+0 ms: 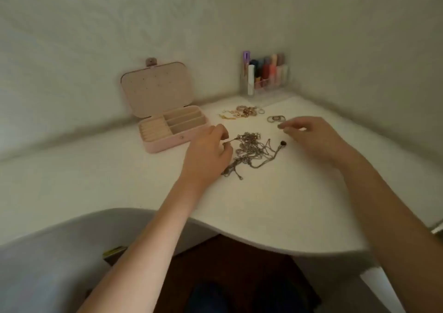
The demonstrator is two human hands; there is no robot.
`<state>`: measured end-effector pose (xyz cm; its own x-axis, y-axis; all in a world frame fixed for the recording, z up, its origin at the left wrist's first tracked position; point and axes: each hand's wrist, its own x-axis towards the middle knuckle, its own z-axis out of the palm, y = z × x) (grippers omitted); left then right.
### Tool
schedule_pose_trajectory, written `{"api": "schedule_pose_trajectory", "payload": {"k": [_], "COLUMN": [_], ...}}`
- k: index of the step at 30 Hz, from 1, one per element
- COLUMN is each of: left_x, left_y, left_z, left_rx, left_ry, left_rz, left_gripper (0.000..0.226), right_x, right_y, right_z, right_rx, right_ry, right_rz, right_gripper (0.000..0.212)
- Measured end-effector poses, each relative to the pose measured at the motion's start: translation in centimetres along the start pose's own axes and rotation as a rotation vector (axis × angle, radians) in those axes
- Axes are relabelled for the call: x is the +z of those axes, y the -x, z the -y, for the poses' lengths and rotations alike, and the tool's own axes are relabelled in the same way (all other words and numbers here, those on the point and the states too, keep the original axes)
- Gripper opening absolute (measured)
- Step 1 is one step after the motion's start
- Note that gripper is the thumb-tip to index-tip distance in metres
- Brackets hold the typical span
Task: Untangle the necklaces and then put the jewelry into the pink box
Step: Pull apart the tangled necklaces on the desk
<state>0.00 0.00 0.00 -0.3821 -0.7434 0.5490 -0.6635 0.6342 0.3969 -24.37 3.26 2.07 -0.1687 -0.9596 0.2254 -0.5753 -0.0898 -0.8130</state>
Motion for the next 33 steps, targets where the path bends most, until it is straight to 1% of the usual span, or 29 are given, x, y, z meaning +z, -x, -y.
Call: {"api": "schedule_pose_trajectory", "payload": {"k": [2,4,7,8,10,12,14,16,18,20,22,26,31,33], "left_x": [-0.3,-0.3,-0.2,0.0,1.0,2.6,4.1,4.8,5.2,5.0,4.5,4.2,4.6,4.5], "left_y": [0.5,0.9,0.7,0.5,-0.2,-1.8,-3.7,-5.1,-5.6,-5.8,-6.2,-6.8,-6.9,-7.0], "left_z": [-0.6,-0.7,-0.7,-1.0,-2.2,-3.9,-5.8,-7.2,-7.4,-6.7,-5.8,-4.8,-4.5,-4.3], "left_rx": [-0.004,0.016,0.104,0.128,0.142,0.139,0.062,-0.085,-0.196,-0.212,-0.210,-0.256,-0.264,-0.279], "left_ry": [0.013,0.019,0.023,0.036,0.085,0.150,0.282,0.473,0.650,0.730,0.750,0.696,0.637,0.654], "left_rz": [0.030,0.077,0.099,0.099,0.129,0.185,0.222,0.216,0.227,0.264,0.286,0.293,0.313,0.280], "left_gripper": [0.024,0.025,0.032,0.034,0.035,0.033,0.030,0.026,0.021,0.015,0.011,0.008,0.010,0.009], "right_x": [0.0,0.2,0.2,0.2,0.5,1.0,1.1,0.9,0.5,0.1,-0.2,-0.7,-1.8,-2.0], "right_y": [1.1,1.5,1.4,1.3,1.1,0.9,0.7,0.5,0.3,0.1,0.0,0.1,-0.2,-0.5], "right_z": [0.1,-0.3,0.2,0.3,0.1,0.1,0.1,0.2,0.2,0.2,0.2,0.0,-0.7,-0.9], "right_rx": [0.014,0.010,-0.020,-0.032,-0.052,-0.071,-0.070,-0.026,0.055,0.139,0.209,0.309,0.347,0.351], "right_ry": [0.160,0.173,0.102,0.097,0.134,0.146,-0.010,-0.245,-0.432,-0.625,-0.814,-1.106,-1.428,-1.510], "right_rz": [0.125,0.176,0.115,0.088,0.085,0.076,0.021,-0.058,-0.153,-0.245,-0.303,-0.336,-0.364,-0.361], "right_gripper": [0.015,0.017,0.011,0.014,0.021,0.017,0.009,0.003,0.003,0.008,0.010,0.011,0.013,0.014]}}
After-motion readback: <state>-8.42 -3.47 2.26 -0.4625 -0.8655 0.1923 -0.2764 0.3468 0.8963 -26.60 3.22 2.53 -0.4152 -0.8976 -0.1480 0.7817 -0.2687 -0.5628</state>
